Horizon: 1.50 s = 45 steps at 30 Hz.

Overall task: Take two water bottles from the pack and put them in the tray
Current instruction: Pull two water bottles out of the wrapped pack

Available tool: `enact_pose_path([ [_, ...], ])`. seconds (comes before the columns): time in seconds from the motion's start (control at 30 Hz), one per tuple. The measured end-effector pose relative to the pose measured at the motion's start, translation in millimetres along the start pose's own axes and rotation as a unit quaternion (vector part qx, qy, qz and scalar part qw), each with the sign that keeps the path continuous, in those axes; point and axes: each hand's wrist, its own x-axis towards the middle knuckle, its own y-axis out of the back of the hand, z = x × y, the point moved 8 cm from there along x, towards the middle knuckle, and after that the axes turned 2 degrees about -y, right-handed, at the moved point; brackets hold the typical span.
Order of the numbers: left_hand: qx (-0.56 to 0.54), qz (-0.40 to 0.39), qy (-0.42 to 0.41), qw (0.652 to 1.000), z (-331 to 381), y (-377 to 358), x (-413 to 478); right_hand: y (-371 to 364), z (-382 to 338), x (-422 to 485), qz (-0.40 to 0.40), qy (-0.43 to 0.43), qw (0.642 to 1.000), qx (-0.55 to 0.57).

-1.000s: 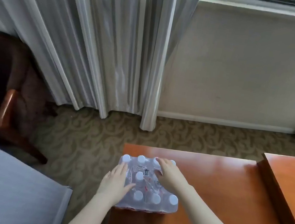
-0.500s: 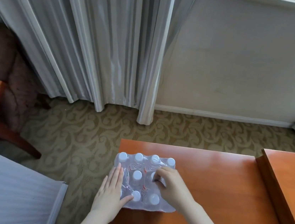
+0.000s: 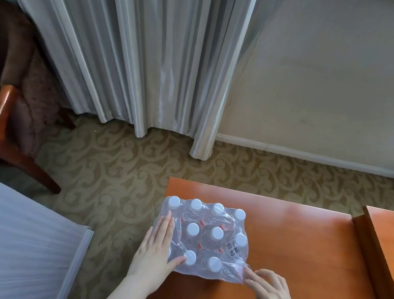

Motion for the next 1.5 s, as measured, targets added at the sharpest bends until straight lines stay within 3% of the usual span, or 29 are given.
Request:
enact_pose_path([
  [0.13, 0.004, -0.001, 0.000, 1.000, -2, -5, 1, 11, -4, 19, 0.039, -0.094, 0.993, 0.061],
  [0.27, 0.011, 0.001, 0.000, 1.000, -3, -8, 2, 5, -44, 81, 0.028, -0.086, 0.993, 0.073],
  [0.37, 0.004, 0.006, 0.002, 1.000, -4, -9, 2, -26, -75, 122, -0.059, -0.034, 0.998, -0.004],
  [0.5, 0.010, 0.010, 0.000, 1.000, -6, -13, 3, -86, -81, 133, -0.238, 0.018, 0.962, -0.133],
  [0.57, 0.011, 0.008, -0.001, 1.000, -6, -16, 4, -98, -78, 132, -0.258, 0.025, 0.955, -0.145],
  [0.87, -0.001, -0.001, 0.002, 1.000, -12, -20, 4, -91, -75, 135, -0.197, -0.039, 0.977, -0.077],
  [1.17, -0.016, -0.030, 0.015, 0.999, -11, -17, 3, 34, -90, 136, -0.061, -0.030, 0.995, 0.068],
  [1.3, -0.172, -0.067, 0.037, 0.982, -2, 1, 5, 80, -97, 138, -0.037, -0.025, 0.994, 0.100],
  [1.4, -0.357, -0.042, 0.034, 0.932, 18, 45, 10, 105, -104, 140, -0.028, -0.017, 0.995, 0.096],
  [1.5, -0.422, -0.015, -0.013, 0.906, 47, 95, 13, 121, -112, 143, -0.029, -0.005, 0.996, 0.082],
])
